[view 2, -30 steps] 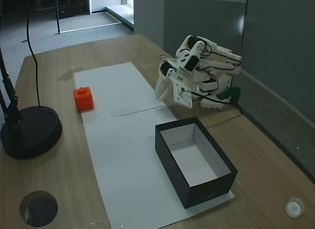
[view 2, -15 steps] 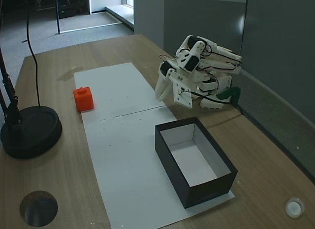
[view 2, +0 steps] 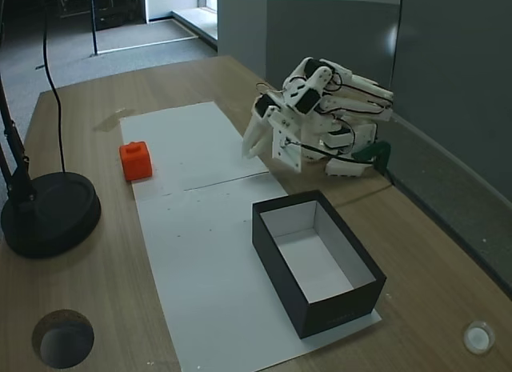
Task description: Grab a orange square and put it in the box.
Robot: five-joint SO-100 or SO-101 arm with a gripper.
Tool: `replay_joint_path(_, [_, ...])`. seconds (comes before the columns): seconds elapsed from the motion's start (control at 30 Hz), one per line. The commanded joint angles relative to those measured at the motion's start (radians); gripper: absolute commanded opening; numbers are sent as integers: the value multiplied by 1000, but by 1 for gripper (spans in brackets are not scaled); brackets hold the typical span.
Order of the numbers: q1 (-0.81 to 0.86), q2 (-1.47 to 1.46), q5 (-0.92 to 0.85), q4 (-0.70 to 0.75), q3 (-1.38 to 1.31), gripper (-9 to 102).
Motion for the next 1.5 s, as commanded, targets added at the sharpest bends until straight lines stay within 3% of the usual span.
replay_joint_path(0.0, [44,21,5,-132,-121,10])
replay_joint_path(0.13, [-8,-21,2,-175,-242,26])
replay_joint_path(0.27, [-14,-216,-43,-178,-377,26])
replay_joint_path(0.43, [44,-687,-84,-172,-684,28])
replay_joint_path(0.67, [115,-1456,-117,115,-1359,32])
replay_joint_path(0.83, [114,-1836,-110,299,-1781,32])
replay_joint_path(1.1, [118,-2189,-104,442,-2269,32])
replay_joint_path(1.47, [121,-2490,-107,451,-2511,32])
